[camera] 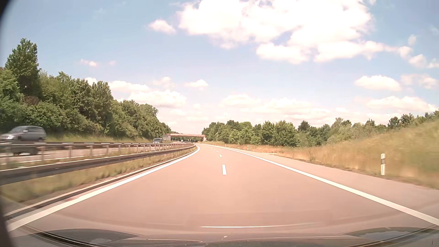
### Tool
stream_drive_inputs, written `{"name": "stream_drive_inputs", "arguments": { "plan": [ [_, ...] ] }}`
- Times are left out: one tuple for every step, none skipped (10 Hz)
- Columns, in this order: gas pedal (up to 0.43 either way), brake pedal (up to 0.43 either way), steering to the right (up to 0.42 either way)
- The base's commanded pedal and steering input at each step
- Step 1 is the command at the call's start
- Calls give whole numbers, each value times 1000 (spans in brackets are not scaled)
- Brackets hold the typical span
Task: Follow the waypoints while adhering to traffic rules and regulations
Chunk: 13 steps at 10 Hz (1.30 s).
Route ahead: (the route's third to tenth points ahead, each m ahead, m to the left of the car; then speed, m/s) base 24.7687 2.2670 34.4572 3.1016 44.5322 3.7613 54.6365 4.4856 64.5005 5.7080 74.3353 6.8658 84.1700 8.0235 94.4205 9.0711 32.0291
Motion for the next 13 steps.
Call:
{"name": "stream_drive_inputs", "arguments": {
  "plan": [
    [398, 12, -9],
    [398, 12, -9],
    [398, 12, -9],
    [398, 12, -9],
    [398, 12, -9],
    [398, 12, -9],
    [398, 12, -10],
    [398, 12, -10],
    [398, 12, -10],
    [398, 12, -10],
    [398, 12, -11],
    [398, 12, -12],
    [398, 12, -12]
  ]
}}
